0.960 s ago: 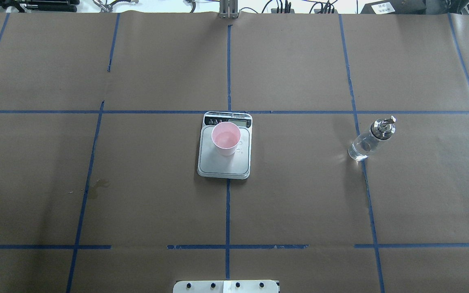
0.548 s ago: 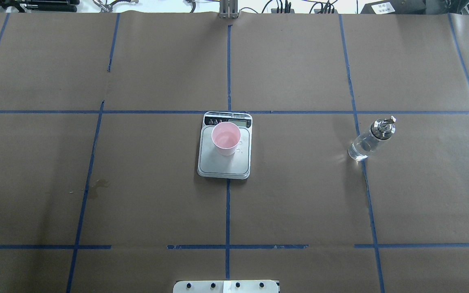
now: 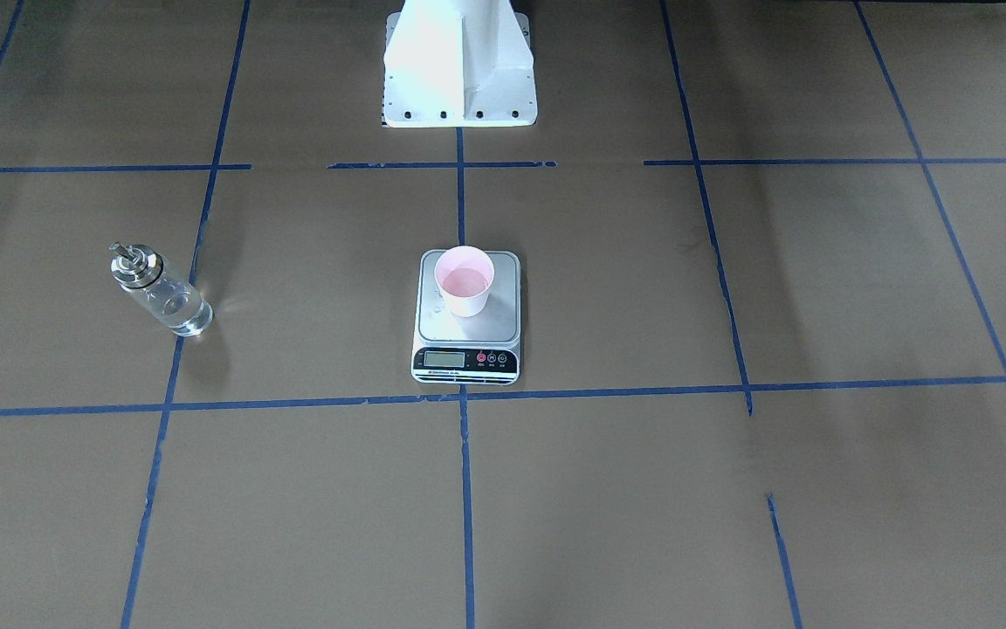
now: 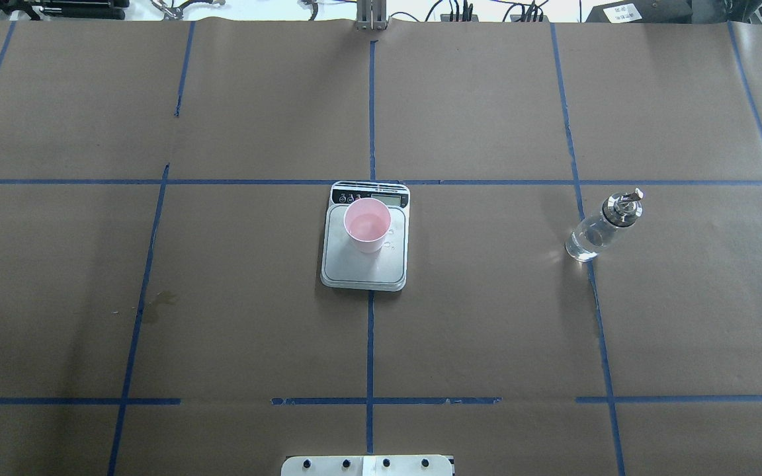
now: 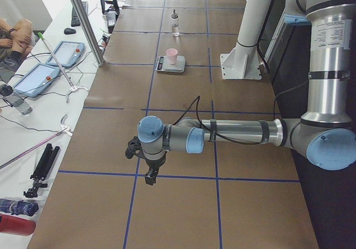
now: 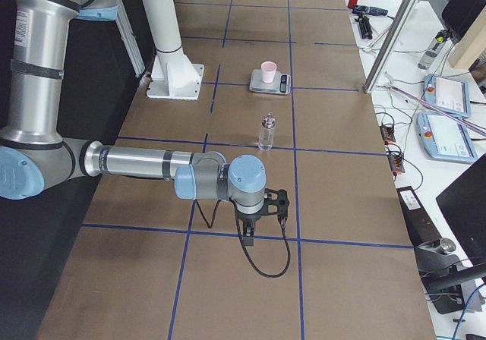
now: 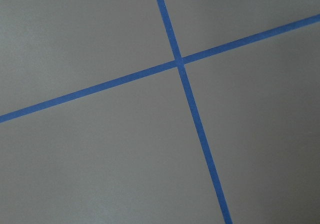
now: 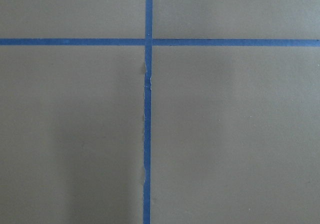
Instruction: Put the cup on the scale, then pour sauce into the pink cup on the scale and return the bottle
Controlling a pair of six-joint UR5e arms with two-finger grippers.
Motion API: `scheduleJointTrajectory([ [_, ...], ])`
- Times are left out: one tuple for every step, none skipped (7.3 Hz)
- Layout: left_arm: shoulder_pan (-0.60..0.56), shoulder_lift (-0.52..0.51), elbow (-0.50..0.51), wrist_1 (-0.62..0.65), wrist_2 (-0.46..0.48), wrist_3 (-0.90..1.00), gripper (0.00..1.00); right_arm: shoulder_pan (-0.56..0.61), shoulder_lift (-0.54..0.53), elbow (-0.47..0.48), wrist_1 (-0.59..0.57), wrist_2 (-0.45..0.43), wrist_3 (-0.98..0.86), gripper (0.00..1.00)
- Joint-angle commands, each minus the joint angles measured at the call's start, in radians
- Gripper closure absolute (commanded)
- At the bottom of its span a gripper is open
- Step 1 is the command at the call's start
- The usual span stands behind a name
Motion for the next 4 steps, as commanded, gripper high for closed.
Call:
scheduleJointTrajectory([
  [-0.001,0.0,0.001,-0.001,0.0,-0.006,0.0,-0.012,0.01,-0.001,0.0,-0.005,0.047,0.0],
  [-0.001,0.0,0.006,-0.002,-0.002,-0.014,0.0,-0.012,0.037,-0.01,0.0,-0.005,0.052,0.0],
  [-0.007,-0.002,0.0,-0.004,-0.002,-0.067,0.0,-0.014,0.043,-0.011,0.003,-0.007,0.053,0.0],
  [-0.01,-0.006,0.0,-0.005,-0.002,-0.081,0.0,-0.014,0.057,-0.024,0.005,-0.007,0.067,0.0],
])
